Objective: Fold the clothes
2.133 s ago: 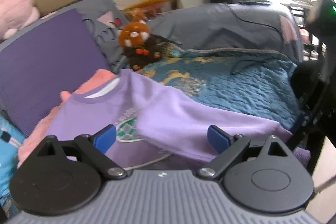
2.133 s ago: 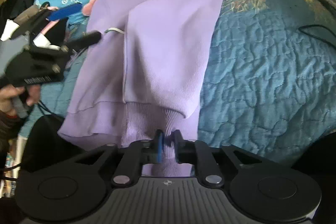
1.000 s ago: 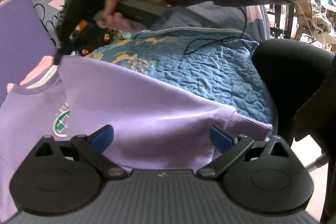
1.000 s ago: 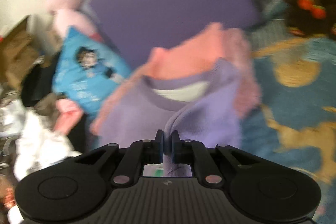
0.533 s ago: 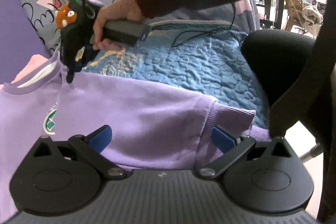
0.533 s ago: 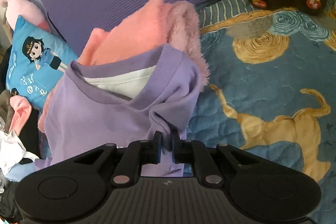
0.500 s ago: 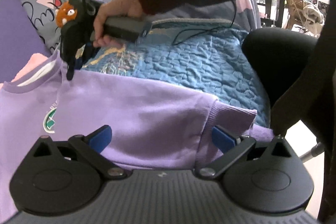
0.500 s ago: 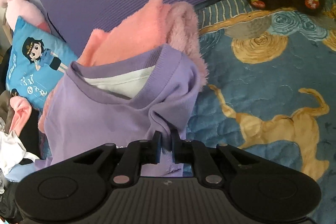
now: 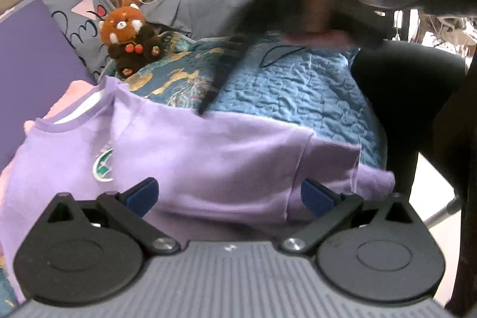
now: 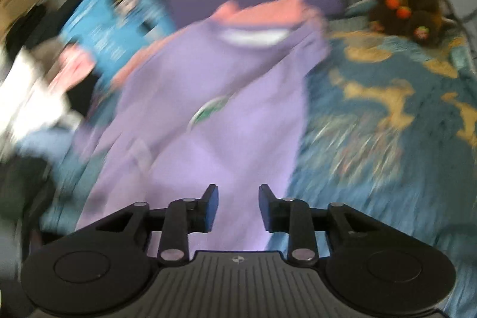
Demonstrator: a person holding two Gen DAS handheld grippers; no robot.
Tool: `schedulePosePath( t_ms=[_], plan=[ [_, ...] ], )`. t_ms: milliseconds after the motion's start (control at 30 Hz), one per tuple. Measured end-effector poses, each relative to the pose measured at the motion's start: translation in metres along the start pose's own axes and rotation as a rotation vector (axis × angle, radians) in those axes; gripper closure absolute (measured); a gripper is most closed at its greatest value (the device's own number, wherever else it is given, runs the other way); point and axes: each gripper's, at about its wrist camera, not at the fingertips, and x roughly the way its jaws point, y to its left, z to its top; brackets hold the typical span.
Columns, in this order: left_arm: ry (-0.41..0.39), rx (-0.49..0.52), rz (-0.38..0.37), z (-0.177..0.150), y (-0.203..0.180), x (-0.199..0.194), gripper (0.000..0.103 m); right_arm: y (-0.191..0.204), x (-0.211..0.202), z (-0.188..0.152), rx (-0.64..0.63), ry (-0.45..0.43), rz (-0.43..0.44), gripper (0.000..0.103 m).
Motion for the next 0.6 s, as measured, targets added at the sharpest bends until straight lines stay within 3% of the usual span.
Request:
schedulePosePath(
  t_ms=[133,233,400,600],
  plan=[
    [0.026,0.012,0.034,-0.004,0.002,-0.014,0.000,0.048,-0.004,-0.033,-0.170,0.041,0.021,0.056],
    [0.028,0.008,0.056,-0.004,-0.002,-0.023,0.000,0.071,0.003,-0.044,-0.240,0.059,0.009,0.056],
    [0.034,0.021,0.059,-0.009,-0.013,-0.034,0.000,0.084,-0.012,-0.053,-0.241,0.049,0.009,0.056],
    [0.044,0.028,0.040,-0.011,-0.015,-0.033,0.000,0.099,-0.031,-0.088,-0.412,0.100,0.029,0.056]
  ],
)
